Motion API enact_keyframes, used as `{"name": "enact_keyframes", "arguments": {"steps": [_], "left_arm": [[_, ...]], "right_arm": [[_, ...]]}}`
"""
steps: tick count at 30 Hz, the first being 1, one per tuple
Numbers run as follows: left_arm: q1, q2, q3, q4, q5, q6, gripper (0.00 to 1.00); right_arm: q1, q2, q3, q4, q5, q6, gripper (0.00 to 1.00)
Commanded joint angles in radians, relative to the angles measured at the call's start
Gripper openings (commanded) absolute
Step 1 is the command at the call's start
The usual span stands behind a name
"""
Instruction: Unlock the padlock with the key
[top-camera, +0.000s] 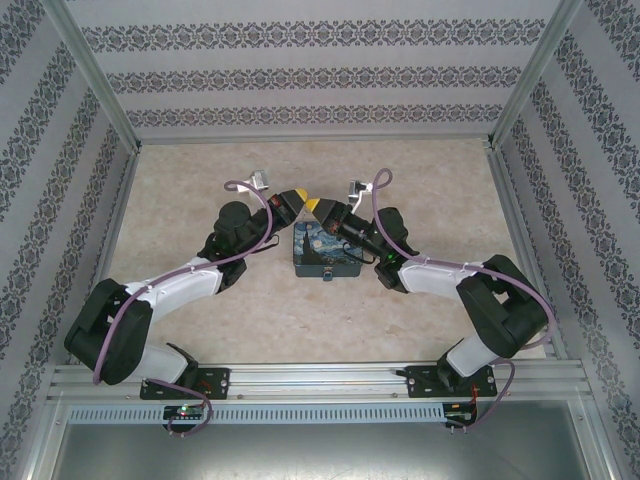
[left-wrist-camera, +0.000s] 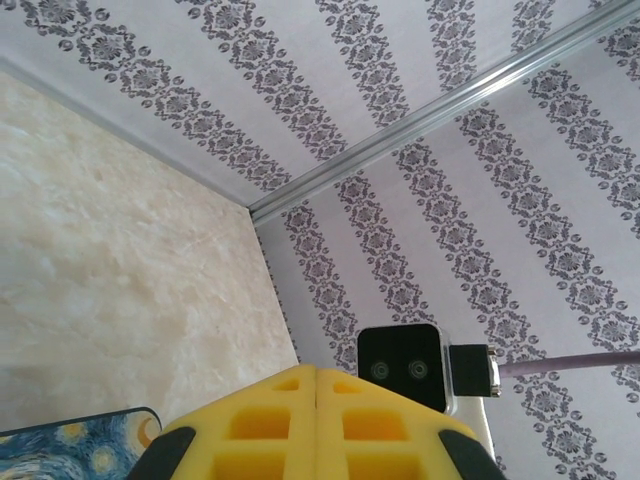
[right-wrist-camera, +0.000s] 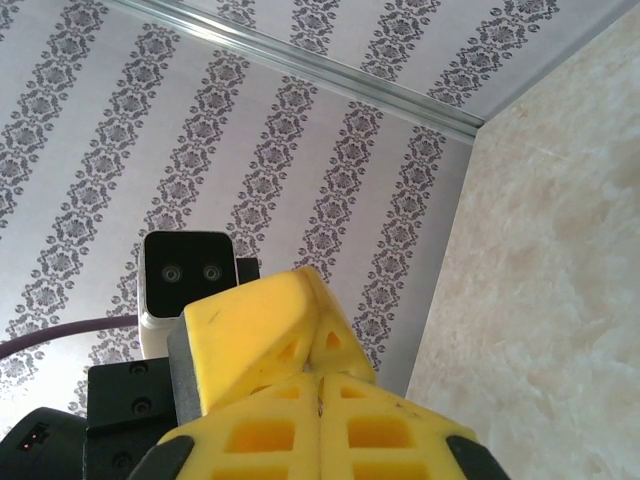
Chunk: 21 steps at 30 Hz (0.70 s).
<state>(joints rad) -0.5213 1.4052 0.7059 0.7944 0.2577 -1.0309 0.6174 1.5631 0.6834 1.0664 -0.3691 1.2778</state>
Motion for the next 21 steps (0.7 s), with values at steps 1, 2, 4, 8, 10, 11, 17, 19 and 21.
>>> {"name": "enact_keyframes", "arguments": {"steps": [1, 2, 4, 8, 10, 11, 17, 19, 21], "left_arm": [[0.012, -0.023, -0.027, 0.032, -0.011, -0.007, 0.0], [0.011, -0.025, -0.03, 0.031, -0.014, -0.008, 0.0], [0.012, -0.03, -0.034, 0.031, -0.018, -0.008, 0.0], [0.012, -0.029, -0.037, 0.032, -0.02, -0.011, 0.0], [0.012, -0.027, -0.037, 0.033, -0.019, -0.015, 0.0], [0.012, -0.027, -0.033, 0.024, -0.02, -0.015, 0.0], [0.013, -0.091, -0.025, -0.083, -0.054, 0.001, 0.59], [0.015, -0.137, -0.02, -0.183, -0.059, 0.022, 0.68], [0.017, -0.185, -0.013, -0.308, -0.057, 0.05, 0.75]], "right_arm": [[-0.011, 0.005, -0.002, 0.058, 0.002, -0.001, 0.04], [-0.01, 0.005, -0.002, 0.058, 0.005, 0.0, 0.02], [-0.012, 0.005, -0.002, 0.058, 0.004, 0.003, 0.0], [-0.013, 0.009, -0.001, 0.063, 0.004, 0.009, 0.0], [-0.013, 0.009, -0.001, 0.067, 0.003, 0.011, 0.0], [-0.013, 0.009, 0.001, 0.069, 0.0, 0.012, 0.0], [-0.029, -0.01, -0.029, 0.057, -0.005, 0.012, 0.0], [-0.045, -0.02, -0.04, 0.046, -0.015, 0.015, 0.0], [-0.064, -0.034, -0.048, 0.017, -0.032, 0.012, 0.0]]}}
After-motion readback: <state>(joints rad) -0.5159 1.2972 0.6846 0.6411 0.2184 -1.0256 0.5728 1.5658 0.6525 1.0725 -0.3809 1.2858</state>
